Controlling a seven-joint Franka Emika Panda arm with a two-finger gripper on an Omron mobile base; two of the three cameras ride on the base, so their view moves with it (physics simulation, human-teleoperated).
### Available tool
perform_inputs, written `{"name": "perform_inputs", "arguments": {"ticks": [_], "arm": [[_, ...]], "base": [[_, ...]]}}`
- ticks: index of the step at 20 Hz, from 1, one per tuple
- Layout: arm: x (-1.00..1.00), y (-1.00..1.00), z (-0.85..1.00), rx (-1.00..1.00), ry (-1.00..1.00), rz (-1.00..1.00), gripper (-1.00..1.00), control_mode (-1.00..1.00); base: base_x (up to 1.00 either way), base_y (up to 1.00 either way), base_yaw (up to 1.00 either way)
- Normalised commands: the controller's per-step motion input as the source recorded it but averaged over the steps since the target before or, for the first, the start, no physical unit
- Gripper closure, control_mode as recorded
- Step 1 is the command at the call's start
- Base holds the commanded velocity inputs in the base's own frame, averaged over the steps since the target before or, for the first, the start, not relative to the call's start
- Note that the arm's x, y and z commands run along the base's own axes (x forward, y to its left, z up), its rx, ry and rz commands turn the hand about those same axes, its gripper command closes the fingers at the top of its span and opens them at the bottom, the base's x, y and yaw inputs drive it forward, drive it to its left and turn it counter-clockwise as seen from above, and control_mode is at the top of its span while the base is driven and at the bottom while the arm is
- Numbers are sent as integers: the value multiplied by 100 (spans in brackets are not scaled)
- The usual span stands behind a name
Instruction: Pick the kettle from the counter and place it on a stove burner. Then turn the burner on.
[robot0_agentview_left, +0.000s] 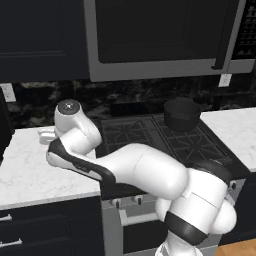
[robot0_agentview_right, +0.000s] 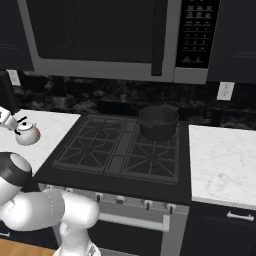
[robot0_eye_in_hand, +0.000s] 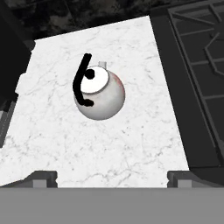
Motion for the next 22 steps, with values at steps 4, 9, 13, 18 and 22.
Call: {"name": "perform_inputs", "arguments": {"ticks": [4,9,13,18,22], "arm": [[20,19,-25,0,13,-4,-100,-100],[19,15,-25,0,5,-3,-100,-100],[27,19,-30,0,1,-5,-100,-100],[33,21,-25,-1,1,-7,-100,-100],[26,24,-19,-2,5,-9,-100,-100]], "base": [[0,0,0],[0,0,0],[0,0,0],[0,0,0],[0,0,0]]}}
